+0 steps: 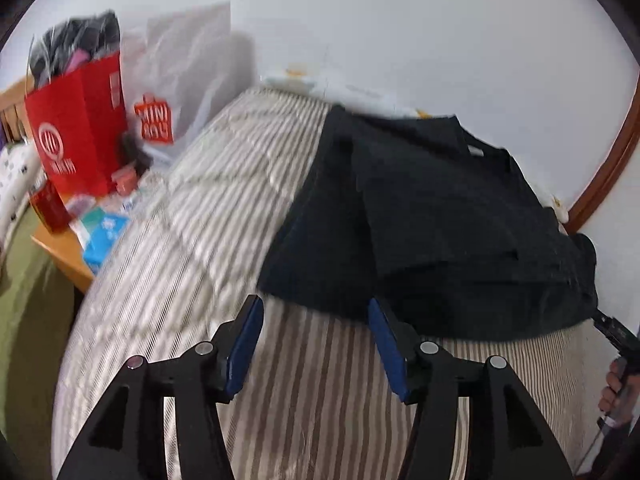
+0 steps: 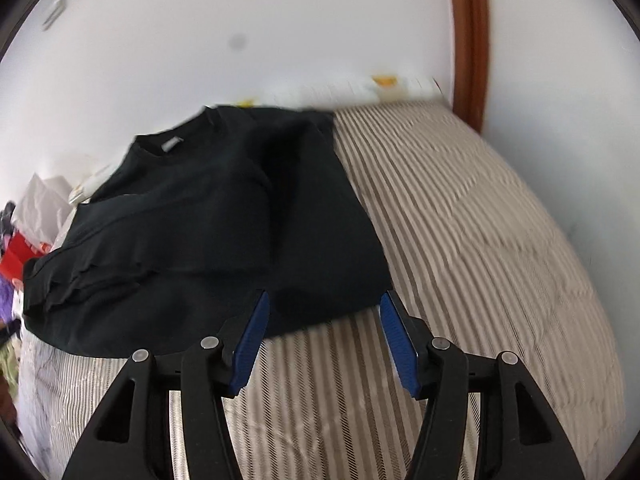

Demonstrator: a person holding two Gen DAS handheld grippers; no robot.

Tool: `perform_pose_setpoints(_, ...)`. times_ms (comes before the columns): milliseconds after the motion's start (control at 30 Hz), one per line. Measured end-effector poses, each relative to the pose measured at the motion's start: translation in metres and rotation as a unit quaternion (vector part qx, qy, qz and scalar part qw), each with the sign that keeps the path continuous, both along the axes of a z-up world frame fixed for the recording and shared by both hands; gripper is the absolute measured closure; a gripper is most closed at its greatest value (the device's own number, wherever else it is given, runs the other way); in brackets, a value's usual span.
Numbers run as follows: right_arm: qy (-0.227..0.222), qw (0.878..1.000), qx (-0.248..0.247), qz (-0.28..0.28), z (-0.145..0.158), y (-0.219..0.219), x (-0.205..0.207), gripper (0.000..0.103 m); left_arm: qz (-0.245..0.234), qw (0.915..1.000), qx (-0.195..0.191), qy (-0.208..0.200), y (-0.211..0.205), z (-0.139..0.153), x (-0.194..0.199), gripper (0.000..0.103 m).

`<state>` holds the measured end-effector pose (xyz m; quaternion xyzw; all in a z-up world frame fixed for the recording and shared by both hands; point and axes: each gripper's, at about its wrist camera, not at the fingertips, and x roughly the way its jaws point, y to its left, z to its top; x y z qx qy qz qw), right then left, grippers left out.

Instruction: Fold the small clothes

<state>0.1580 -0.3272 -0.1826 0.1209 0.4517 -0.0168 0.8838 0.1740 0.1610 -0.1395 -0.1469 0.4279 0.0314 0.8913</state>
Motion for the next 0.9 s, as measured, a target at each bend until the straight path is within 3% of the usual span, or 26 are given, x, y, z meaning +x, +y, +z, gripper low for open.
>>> perform_pose_setpoints(200,-0.014,0.996,0.075,-0.042,-0.002,-0.019,0.012,0.044,0.002,0.9994,-0.035,0.004,0.003,-0.014,0.002,0.044)
perform_pose_setpoints(367,0.002,0.997,0.06,-0.055,-0.01,-0.014,0.031,0.044,-0.007,0.9983,-0.057,0.006,-0.001,-0.022,0.019,0.044)
perform_pose_setpoints(533,0.003,0.998,0.04,-0.052,-0.016,-0.006,0.042,0.044,-0.008,0.999,-0.043,0.008,-0.01,-0.027,0.035,0.045)
perform_pose_setpoints(600,0.005,0.998,0.035,-0.049,-0.019,-0.003,0.046,0.05,-0.004,0.9996,-0.029,0.008,-0.014,-0.027,0.038,0.053)
perform_pose_setpoints(700,0.002,0.999,0.02,-0.032,-0.018,0.005,0.05,0.067,0.008,0.9999,-0.009,0.007,-0.017,-0.027,0.039,0.075)
perform_pose_setpoints(733,-0.002,1.0,0.012,-0.022,-0.016,0.009,0.049,0.073,0.008,0.9999,-0.013,0.003,-0.017,-0.027,0.038,0.088)
perform_pose_setpoints(900,-0.011,1.0,-0.003,-0.014,-0.008,0.014,0.041,0.081,0.004,0.9999,-0.004,-0.011,-0.018,-0.018,0.029,0.093)
